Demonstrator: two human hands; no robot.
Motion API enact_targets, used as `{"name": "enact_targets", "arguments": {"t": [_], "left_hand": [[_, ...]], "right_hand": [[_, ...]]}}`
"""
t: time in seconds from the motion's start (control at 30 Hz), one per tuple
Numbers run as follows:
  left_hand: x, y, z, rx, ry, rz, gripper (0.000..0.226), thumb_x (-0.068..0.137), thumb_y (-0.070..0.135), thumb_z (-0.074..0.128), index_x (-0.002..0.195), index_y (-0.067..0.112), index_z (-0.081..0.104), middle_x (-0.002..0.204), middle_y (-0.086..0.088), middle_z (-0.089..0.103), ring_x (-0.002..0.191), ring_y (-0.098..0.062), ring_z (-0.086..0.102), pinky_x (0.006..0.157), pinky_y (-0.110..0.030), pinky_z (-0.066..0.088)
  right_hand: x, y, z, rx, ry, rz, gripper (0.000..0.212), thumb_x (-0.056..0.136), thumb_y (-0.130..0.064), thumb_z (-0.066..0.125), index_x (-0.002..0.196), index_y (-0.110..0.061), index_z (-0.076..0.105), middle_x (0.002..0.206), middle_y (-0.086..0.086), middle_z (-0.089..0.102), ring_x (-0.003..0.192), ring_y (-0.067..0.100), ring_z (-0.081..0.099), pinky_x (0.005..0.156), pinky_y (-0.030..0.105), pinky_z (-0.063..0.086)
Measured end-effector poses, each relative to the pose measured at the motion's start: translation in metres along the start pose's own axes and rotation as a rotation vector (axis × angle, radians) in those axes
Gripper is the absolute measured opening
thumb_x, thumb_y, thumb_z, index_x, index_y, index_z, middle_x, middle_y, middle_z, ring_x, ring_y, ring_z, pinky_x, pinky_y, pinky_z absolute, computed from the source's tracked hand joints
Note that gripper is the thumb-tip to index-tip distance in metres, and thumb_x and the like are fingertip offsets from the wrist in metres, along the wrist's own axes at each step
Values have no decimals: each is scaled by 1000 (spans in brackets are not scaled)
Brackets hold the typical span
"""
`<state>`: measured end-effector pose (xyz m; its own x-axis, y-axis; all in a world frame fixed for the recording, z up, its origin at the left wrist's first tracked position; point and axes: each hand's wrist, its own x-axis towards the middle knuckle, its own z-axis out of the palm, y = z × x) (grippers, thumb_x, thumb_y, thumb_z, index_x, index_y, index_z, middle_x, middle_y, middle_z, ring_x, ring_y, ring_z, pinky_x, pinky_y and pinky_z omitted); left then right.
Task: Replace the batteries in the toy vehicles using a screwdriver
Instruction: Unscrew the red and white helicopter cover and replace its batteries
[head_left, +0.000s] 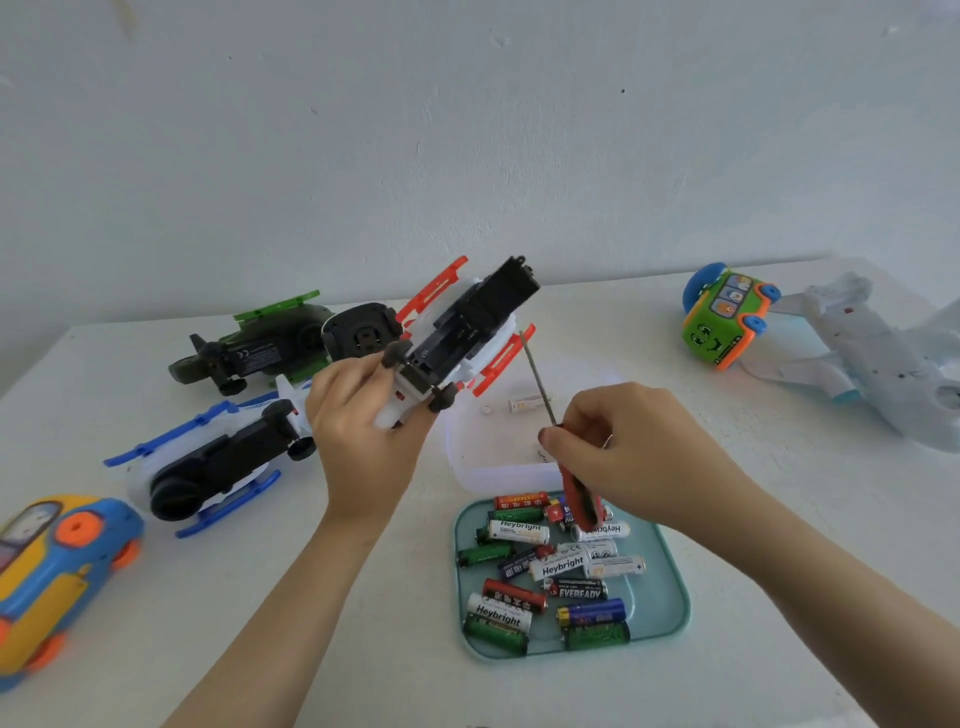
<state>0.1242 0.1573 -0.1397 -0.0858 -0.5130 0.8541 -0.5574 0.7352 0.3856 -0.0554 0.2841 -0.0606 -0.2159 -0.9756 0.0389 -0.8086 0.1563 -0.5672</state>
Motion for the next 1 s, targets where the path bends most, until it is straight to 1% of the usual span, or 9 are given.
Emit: {"name": "enact_targets", "arguments": {"t": [0.1,0.17,0.23,0.3,0.4,0.5,0.67,0.87,1.0], "left_hand": [[-9,5,-13,-23,20,-99,40,79,34,74,99,0,72,93,-11,69,96,-21,54,84,-37,45],[-16,11,-21,-22,40,-138,38,78,31,75,100,0,72,94,-9,67,97,-16,51,88,-28,41],[-24,18,-30,-21,54,-178,36,78,29,74,100,0,71,95,-8,66,97,-20,50,91,-15,36],[-33,24,-38,-24,67,-221,37,78,29,73,102,1,70,97,-6,64,97,-22,49,91,-10,33],[-47,31,-52,-20,70,-289,37,79,29,74,101,1,70,97,-7,65,97,-19,48,89,-13,36],[-62,42,-64,-15,61,-356,38,79,29,73,100,-2,71,98,-8,67,100,-21,52,90,-15,36],[-82,65,-84,-31,109,-493,35,78,35,69,95,4,72,92,1,64,99,4,45,87,-9,34],[-110,79,-97,-25,95,-653,34,75,28,76,100,6,72,99,-14,67,103,-25,50,81,-2,35],[-118,84,-101,30,65,-606,28,73,10,81,99,3,73,92,0,65,99,-20,51,81,-9,38]], "right_hand": [[-10,13,4,-81,-32,41,39,86,-43,58,68,-8,63,62,8,67,54,19,58,51,27,44],[-18,22,6,-154,-36,87,44,86,-40,56,62,-4,53,58,12,62,52,23,56,49,28,42],[-28,30,6,-237,-26,148,44,86,-38,55,55,-11,40,50,5,47,48,20,44,45,26,32],[-38,40,6,-294,-31,202,42,85,-36,54,55,-13,37,51,1,44,49,19,42,44,24,30],[-51,53,6,-352,-70,276,36,86,-33,50,58,-13,42,56,-1,53,52,17,51,49,23,39],[-59,60,9,-410,-119,307,36,90,-34,48,60,-15,40,56,-3,47,48,11,42,45,22,31],[-64,71,24,-338,-189,253,41,95,-41,45,63,-16,43,59,-3,46,50,11,42,45,22,30],[-76,66,24,-324,-75,172,26,98,-34,42,77,-17,43,70,-4,49,57,8,44,47,22,30],[-81,59,22,-295,-66,-1,8,94,-24,49,100,-18,49,91,-4,49,73,14,51,61,25,43]]}}
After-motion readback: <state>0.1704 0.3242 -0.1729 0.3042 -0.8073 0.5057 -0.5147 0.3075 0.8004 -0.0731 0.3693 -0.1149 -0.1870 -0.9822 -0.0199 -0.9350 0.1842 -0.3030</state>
